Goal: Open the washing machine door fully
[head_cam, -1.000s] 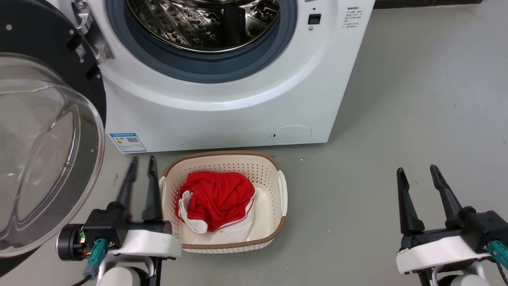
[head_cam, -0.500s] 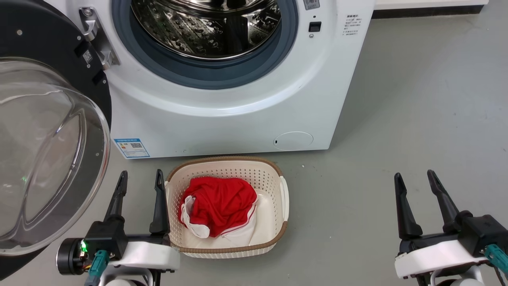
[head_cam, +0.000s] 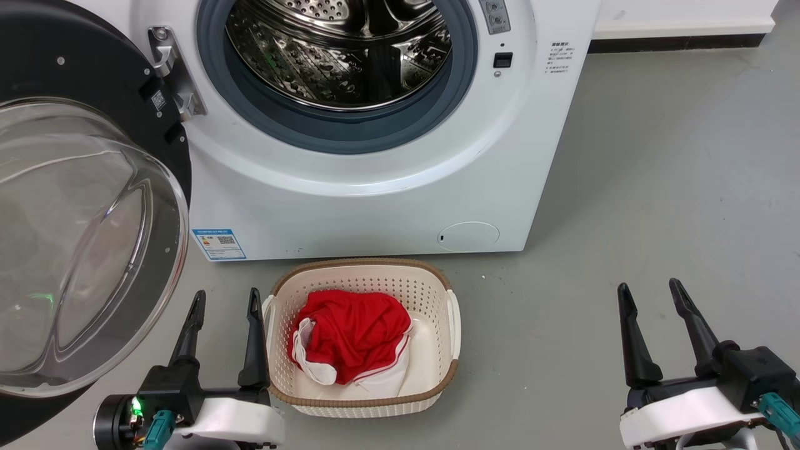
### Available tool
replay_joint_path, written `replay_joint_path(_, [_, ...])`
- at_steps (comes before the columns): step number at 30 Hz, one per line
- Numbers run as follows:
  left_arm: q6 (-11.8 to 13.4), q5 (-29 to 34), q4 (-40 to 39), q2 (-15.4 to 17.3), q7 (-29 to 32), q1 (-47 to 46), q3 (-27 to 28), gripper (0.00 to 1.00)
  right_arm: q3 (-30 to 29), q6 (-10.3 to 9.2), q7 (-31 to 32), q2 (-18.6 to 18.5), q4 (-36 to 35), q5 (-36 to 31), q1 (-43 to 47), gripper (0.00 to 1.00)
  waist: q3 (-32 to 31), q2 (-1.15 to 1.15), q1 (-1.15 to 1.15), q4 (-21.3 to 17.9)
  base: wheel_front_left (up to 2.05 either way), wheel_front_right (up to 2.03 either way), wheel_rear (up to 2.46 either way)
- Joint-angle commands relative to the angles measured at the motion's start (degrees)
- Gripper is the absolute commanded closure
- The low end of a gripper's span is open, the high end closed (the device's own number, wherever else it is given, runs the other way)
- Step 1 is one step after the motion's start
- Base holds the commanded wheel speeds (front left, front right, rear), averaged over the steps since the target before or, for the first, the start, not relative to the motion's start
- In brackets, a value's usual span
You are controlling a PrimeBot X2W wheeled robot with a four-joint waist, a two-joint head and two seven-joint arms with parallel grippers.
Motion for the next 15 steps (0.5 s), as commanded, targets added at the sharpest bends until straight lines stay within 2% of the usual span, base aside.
replay_joint_path(1, [-0.2, 0.0, 0.2, -0.2, -0.1, 0.6, 0.1, 0.0, 0.0, -0.04, 0.1, 0.3, -0.2, -0.5, 0.7, 0.0, -0.2, 0.0, 0.0, 0.0, 0.0, 0.0, 0.0])
replay_joint_path(15, [-0.7, 0.3, 0.8, -0.3, -0.1, 0.0, 0.6, 0.0, -0.1, -0.04, 0.4, 0.3, -0.4, -0.3, 0.9, 0.0, -0.5, 0.0, 0.0, 0.1, 0.0, 0.0, 0.0])
